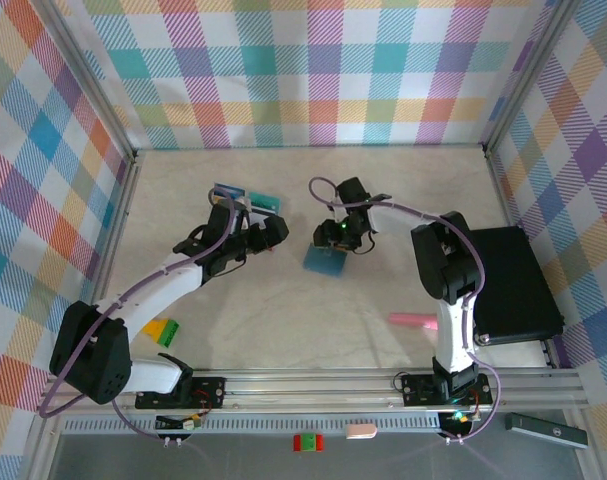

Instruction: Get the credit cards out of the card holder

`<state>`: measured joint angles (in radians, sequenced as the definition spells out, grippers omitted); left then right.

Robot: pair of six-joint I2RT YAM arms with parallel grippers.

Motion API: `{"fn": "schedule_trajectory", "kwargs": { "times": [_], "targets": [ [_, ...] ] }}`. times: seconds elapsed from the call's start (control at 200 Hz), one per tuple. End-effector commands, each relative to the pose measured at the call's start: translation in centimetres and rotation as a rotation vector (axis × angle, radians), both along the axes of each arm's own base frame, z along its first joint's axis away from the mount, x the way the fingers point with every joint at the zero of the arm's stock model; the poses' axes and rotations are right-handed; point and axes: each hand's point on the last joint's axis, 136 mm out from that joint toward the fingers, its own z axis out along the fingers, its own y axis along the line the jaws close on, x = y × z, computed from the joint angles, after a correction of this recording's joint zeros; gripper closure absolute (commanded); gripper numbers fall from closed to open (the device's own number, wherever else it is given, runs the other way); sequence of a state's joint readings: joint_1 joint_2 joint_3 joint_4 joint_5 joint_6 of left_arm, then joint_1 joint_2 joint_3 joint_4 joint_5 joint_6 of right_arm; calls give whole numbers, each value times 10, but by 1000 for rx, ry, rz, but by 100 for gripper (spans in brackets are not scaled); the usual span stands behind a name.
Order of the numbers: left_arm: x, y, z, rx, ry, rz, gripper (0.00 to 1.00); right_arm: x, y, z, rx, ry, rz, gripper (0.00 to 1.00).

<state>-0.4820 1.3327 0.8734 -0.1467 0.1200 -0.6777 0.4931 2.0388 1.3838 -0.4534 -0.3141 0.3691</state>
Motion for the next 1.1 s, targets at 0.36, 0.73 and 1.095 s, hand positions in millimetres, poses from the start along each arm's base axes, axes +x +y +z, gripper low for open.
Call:
{"fn": "schedule_trajectory", "kwargs": {
  "times": [0.36,0.73,1.095],
  "targets": [
    [-49,-58,-66,-79,236,-82,17,-61,-3,39,91,-34,36,48],
    [-50,-92,-102,-140,352,-99,40,-79,-12,10,44,70,29,62],
    [-49,-103,-116,-160,398,-124,53,-87,-24,-22,-40,142,15,73]
  ]
}}
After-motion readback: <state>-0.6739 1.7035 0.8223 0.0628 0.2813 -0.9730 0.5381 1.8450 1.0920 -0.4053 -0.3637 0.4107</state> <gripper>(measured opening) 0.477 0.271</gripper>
